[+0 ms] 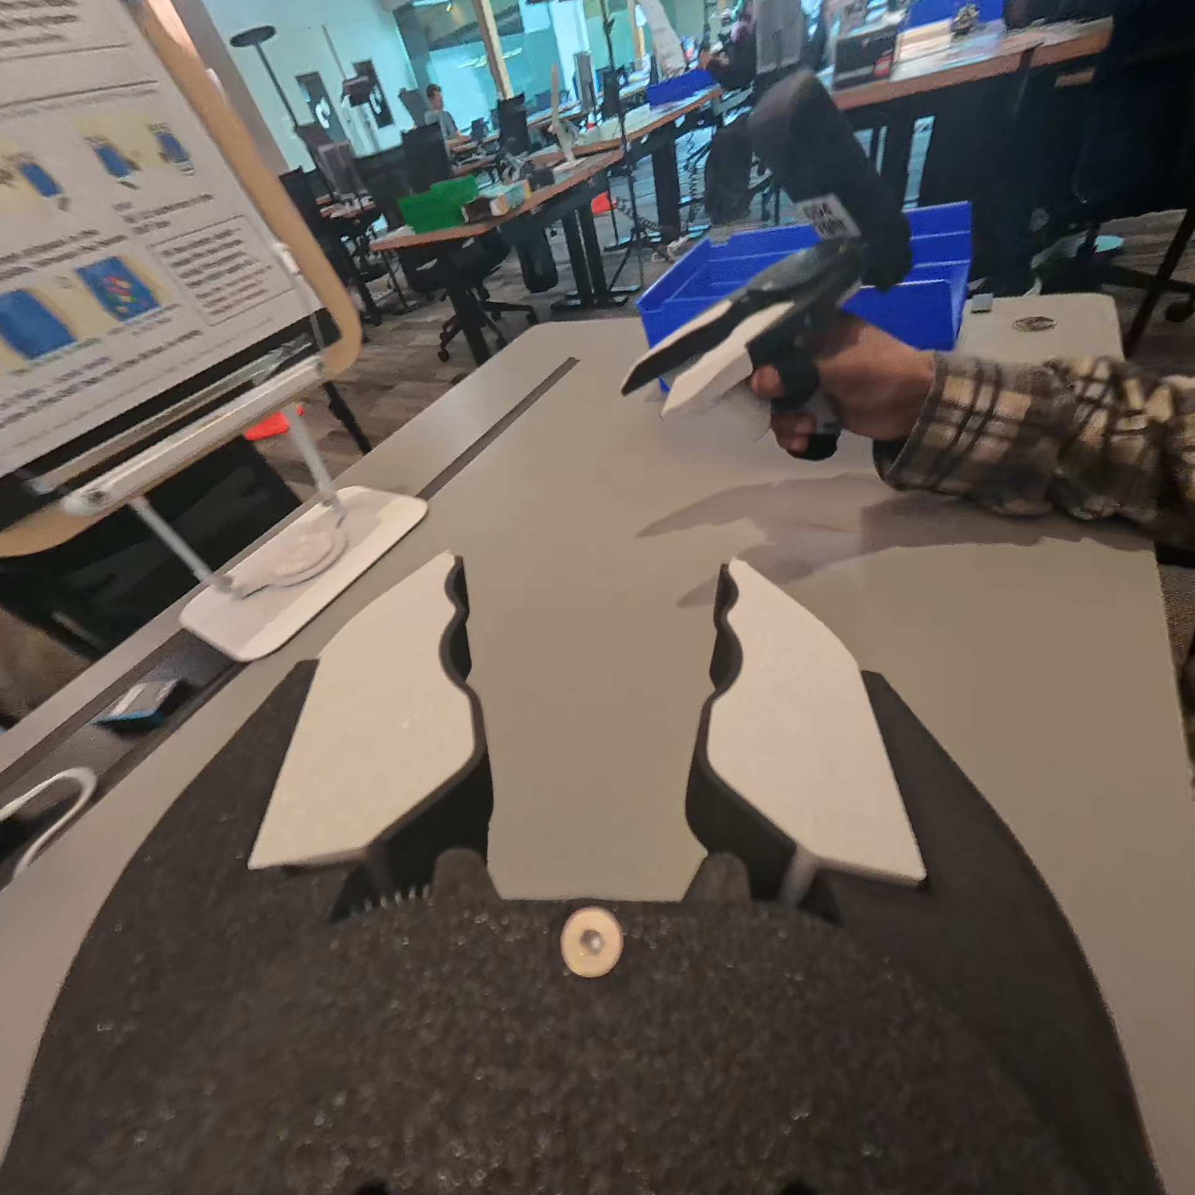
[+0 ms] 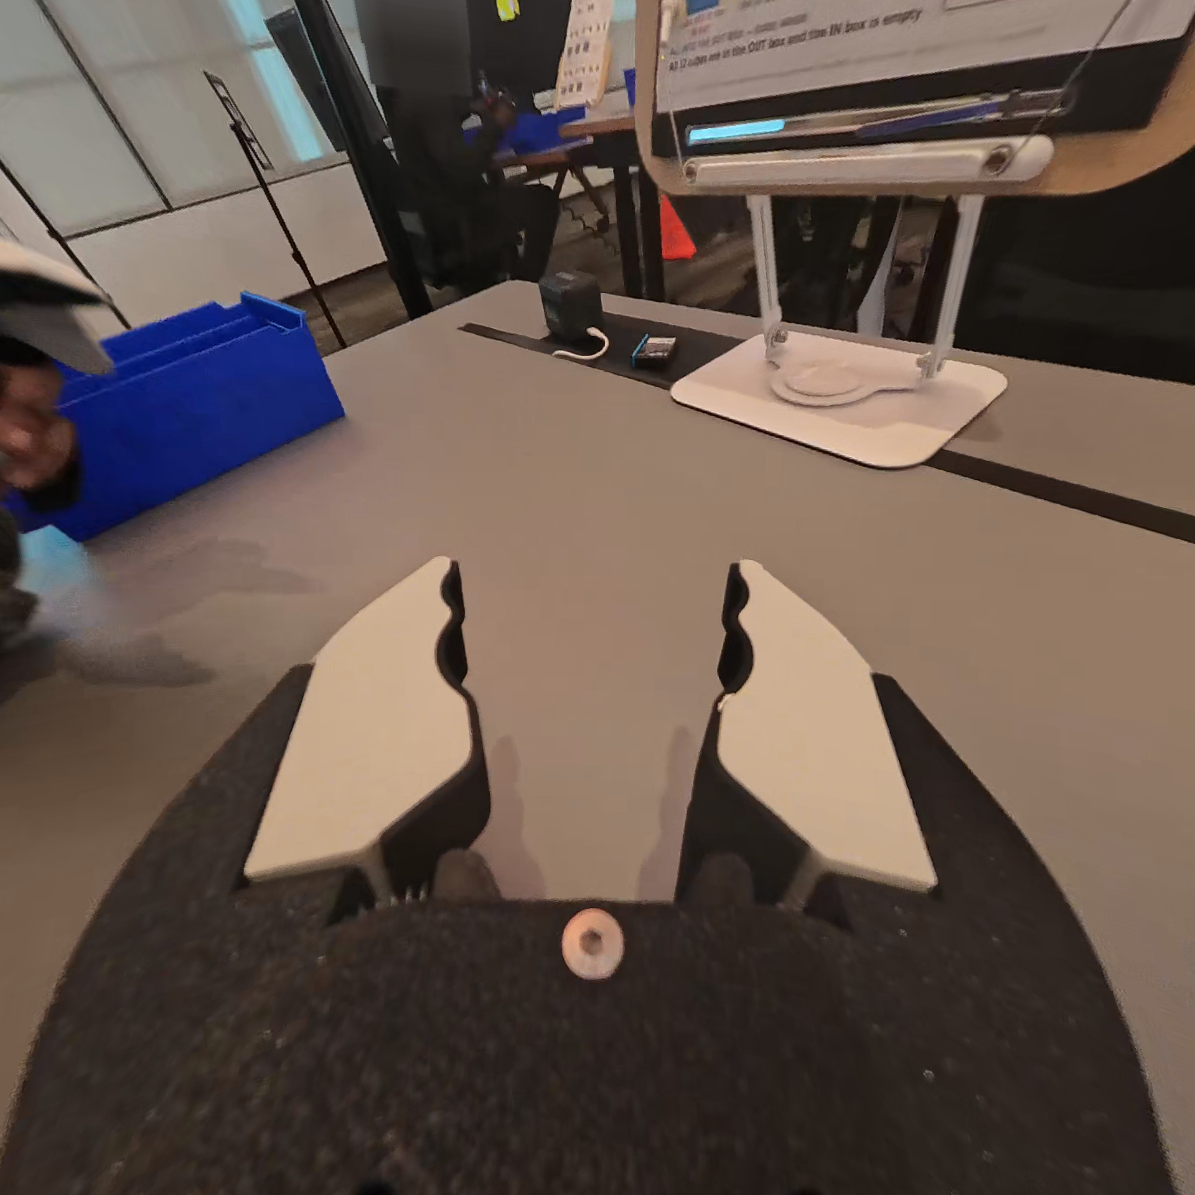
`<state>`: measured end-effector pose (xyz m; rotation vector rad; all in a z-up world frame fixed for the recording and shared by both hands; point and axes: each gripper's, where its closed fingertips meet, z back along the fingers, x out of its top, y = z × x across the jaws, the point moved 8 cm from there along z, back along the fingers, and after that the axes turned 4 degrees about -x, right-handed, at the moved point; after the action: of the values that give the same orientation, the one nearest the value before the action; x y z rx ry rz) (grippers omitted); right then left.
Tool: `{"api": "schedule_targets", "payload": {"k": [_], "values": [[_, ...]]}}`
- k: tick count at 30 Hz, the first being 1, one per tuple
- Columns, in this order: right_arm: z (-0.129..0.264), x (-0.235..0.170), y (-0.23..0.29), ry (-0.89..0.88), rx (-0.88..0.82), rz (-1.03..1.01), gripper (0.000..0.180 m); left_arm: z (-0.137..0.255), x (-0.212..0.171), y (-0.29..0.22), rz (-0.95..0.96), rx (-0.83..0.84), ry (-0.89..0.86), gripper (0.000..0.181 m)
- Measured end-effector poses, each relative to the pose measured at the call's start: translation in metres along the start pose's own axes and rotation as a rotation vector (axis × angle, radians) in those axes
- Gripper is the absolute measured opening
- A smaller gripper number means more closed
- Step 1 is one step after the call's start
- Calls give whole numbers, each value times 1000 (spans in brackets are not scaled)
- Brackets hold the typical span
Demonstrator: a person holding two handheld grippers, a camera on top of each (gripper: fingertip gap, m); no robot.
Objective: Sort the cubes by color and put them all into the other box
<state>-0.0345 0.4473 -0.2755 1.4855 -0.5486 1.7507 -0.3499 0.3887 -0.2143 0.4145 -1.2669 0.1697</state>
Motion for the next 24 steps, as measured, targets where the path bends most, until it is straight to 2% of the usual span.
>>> {"api": "schedule_targets", "payload": {"k": [2, 5, 8, 11, 15, 19, 24], "values": [[-8, -5, 4, -18, 3, 35, 77, 39, 10, 11, -10, 37, 54, 73], [-13, -11, 10, -27, -2, 114, 77, 114, 17, 44, -40, 181, 179, 72], [-16, -14, 19, -16, 46, 141, 77, 187, 7, 94, -37, 322, 277, 68], [-20, -9, 29, -27, 86, 128, 77, 232, -27, 140, 50, 215, 390, 64], [-27, -2, 41, -22, 141, 88, 78, 250, -91, 180, 140, 48, 515, 60], [-35, 1, 54, 35, 144, 109, 77, 242, -151, 201, 219, 68, 723, 60], [-44, 6, 65, 77, 143, 136, 77, 223, -186, 201, 238, 105, 782, 58]]}}
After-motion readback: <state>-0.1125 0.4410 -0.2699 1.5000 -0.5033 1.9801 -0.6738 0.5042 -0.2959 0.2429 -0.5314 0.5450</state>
